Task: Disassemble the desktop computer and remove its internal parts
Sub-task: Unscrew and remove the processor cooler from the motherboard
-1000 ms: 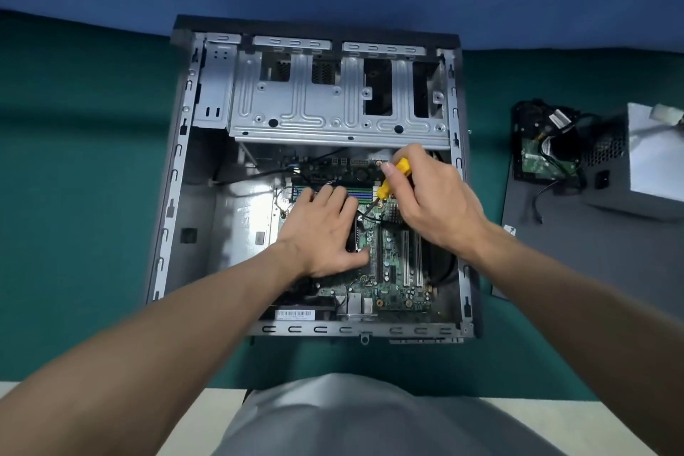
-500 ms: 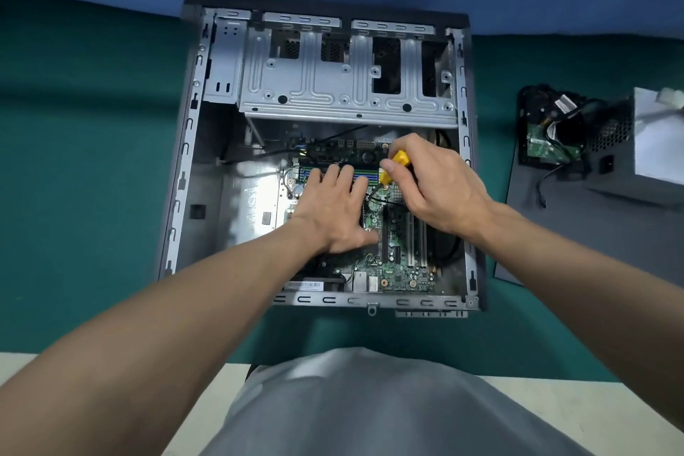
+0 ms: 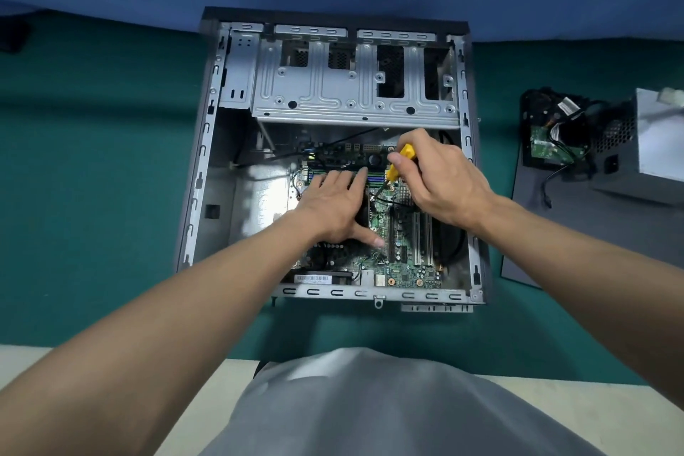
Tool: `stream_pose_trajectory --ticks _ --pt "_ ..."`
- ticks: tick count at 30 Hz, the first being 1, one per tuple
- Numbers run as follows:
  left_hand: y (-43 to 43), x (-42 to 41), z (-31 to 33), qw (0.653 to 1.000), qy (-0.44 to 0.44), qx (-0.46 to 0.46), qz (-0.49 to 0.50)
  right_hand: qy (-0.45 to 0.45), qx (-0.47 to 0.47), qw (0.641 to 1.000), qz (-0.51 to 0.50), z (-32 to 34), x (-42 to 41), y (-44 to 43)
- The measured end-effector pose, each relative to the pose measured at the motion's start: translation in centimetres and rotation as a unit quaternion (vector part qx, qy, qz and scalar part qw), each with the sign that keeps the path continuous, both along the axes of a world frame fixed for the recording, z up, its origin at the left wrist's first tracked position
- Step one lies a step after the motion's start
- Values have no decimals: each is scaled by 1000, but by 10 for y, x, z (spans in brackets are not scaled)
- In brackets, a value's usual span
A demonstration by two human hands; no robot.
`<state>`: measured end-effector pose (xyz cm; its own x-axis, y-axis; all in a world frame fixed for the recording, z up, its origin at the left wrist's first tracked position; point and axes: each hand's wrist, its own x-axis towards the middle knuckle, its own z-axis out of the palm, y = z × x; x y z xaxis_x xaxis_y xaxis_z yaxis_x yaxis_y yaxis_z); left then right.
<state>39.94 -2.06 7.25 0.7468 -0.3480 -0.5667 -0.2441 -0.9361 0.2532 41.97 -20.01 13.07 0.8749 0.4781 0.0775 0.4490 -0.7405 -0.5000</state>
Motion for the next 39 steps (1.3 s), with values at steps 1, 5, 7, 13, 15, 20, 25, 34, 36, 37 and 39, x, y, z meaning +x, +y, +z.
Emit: stream_pose_trajectory --ticks 1,5,7,13,15,20,25,34,36,37,39 --pt "0 -6 -2 1000 -21 -5 20 -3 1 1000 1 0 0 0" --pt "5 -17 -8 995 -39 -64 68 -11 -9 1000 15 0 -1 1" --pt "5 -13 -10 996 -12 -60 60 -22 -28 999 32 1 -1 1" --pt "-1 -5 -10 998 33 -32 50 -7 -103 993 63 13 1 11" --pt "-2 -4 -9 998 38 -26 48 8 -147 988 43 25 4 21" --pt "-3 -1 -6 996 74 -14 54 131 -250 959 -10 50 16 51" --pt "-3 -1 -8 996 71 -13 54 210 -302 930 15 53 21 61" --pt "-2 -2 -11 996 52 -42 64 136 -380 903 145 65 30 45" --pt "-3 -2 -11 996 54 -41 63 92 -398 892 192 64 28 41" --pt "-3 -2 -11 996 55 -40 64 79 -400 889 207 63 27 39" --pt "-2 -2 -10 996 56 -40 65 77 -384 895 212 62 28 35"
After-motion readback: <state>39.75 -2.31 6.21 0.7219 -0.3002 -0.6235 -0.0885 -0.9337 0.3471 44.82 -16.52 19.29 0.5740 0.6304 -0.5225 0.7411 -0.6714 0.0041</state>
